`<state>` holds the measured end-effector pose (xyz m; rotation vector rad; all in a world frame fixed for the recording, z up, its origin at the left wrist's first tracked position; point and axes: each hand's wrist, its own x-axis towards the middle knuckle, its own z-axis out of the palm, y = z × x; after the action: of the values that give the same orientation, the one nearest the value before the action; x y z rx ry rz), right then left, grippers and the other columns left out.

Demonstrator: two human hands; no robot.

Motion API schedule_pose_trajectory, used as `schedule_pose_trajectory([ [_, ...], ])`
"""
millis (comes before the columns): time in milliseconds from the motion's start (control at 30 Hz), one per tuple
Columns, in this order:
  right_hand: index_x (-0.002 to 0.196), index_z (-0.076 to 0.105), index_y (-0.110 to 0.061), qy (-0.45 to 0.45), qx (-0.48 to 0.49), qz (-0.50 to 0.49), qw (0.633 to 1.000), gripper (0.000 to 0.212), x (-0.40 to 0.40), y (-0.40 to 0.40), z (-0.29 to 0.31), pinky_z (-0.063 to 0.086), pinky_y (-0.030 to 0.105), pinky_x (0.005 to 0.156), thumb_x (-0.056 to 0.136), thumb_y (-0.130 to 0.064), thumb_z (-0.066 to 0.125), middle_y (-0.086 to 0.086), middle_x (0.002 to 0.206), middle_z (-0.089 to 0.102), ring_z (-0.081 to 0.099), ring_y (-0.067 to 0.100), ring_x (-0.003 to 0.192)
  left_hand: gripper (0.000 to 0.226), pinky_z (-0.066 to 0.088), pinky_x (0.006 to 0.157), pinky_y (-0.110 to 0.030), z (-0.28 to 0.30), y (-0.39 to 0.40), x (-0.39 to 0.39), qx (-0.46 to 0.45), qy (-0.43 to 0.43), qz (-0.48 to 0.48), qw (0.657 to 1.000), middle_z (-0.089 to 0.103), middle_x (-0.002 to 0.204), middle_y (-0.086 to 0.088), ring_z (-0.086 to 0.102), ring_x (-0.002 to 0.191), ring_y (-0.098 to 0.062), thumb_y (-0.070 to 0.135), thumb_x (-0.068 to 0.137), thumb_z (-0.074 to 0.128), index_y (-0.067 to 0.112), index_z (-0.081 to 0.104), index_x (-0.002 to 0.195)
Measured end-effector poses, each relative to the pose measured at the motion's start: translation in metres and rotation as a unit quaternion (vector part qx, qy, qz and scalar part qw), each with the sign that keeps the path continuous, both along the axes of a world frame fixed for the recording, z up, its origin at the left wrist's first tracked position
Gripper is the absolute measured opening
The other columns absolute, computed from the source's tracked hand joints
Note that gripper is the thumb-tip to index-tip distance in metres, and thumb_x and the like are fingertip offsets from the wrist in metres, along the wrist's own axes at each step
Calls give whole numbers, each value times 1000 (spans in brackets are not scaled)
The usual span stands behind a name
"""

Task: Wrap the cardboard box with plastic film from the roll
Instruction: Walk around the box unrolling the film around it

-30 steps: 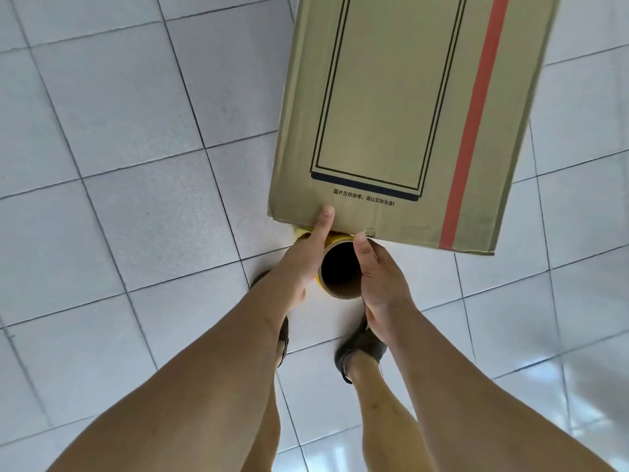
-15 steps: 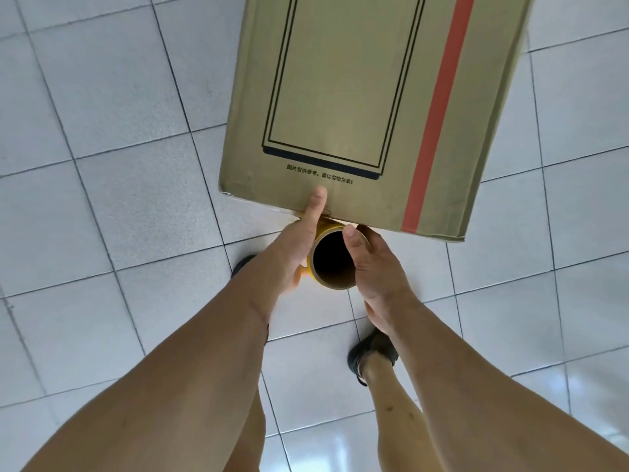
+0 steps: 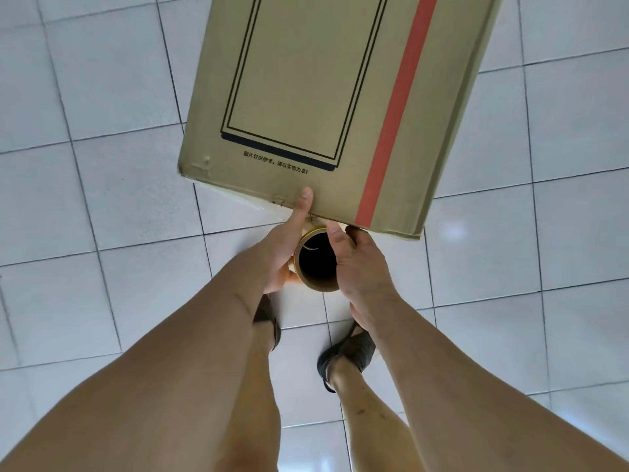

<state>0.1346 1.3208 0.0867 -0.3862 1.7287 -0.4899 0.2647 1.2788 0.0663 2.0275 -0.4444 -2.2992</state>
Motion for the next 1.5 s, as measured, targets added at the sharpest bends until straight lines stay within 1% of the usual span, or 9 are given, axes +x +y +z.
schedule_pose_trajectory([
  [233,137,52,-30,-38,41,-49,997,53,-21,6,6,36,14,71,95,-62,51,-11,124,57,52,10,110,91,52,119,-50,-1,12,-37,-47,-62,84,993,82,126,-9,75,123,-29,94,83,59,17,77,128],
  [500,138,55,-25,26,32,-17,999,58,-38,12,6,41,22,83,93,-61,55,-8,128,62,58,13,115,138,53,117,-60,4,26,-48,21,28,69,997,81,131,-8,73,129,-32,117,36,49,26,74,137],
  [667,122,59,-30,-6,65,-40,997,43,-46,10,10,41,28,93,91,-60,59,-13,118,64,58,10,112,83,49,122,-51,12,24,-64,-15,-27,89,996,81,124,-9,72,126,-29,94,91,47,23,74,125],
  [833,129,61,-27,39,42,22,998,42,-61,15,8,46,30,93,98,-54,52,-7,121,67,60,14,114,146,60,110,-56,5,29,-64,34,8,91,995,82,125,-11,75,122,-34,119,29,49,24,70,138],
  [967,133,58,-25,34,63,23,997,67,-69,19,9,46,36,103,84,-70,56,-7,124,66,60,15,117,141,48,122,-53,7,29,-80,14,-8,74,997,72,142,-9,66,134,-32,119,44,41,25,62,148],
  [1133,124,61,-26,20,64,66,996,49,-84,15,10,44,23,81,94,-64,52,-10,115,67,60,9,108,110,53,118,-50,10,27,-91,-3,-28,89,996,76,135,-10,69,130,-31,105,79,39,23,65,146],
  [1267,125,61,-25,54,59,145,986,50,-105,13,15,40,17,69,93,-63,53,-6,114,64,58,10,98,166,53,115,-62,3,35,-100,31,-18,95,995,72,141,-13,64,135,-38,124,20,33,23,64,147],
  [1367,105,59,-28,35,75,170,982,35,-119,11,15,35,14,63,95,-61,50,-13,97,59,52,-1,84,152,49,122,-55,5,38,-118,7,-40,130,991,73,143,-11,65,136,-34,123,37,32,25,67,146],
  [1500,108,60,-27,18,81,192,978,41,-130,8,16,39,21,66,94,-64,50,-11,100,60,54,2,89,161,49,122,-52,-4,46,-132,12,-57,189,980,78,135,-8,70,132,-32,122,18,43,24,70,143],
])
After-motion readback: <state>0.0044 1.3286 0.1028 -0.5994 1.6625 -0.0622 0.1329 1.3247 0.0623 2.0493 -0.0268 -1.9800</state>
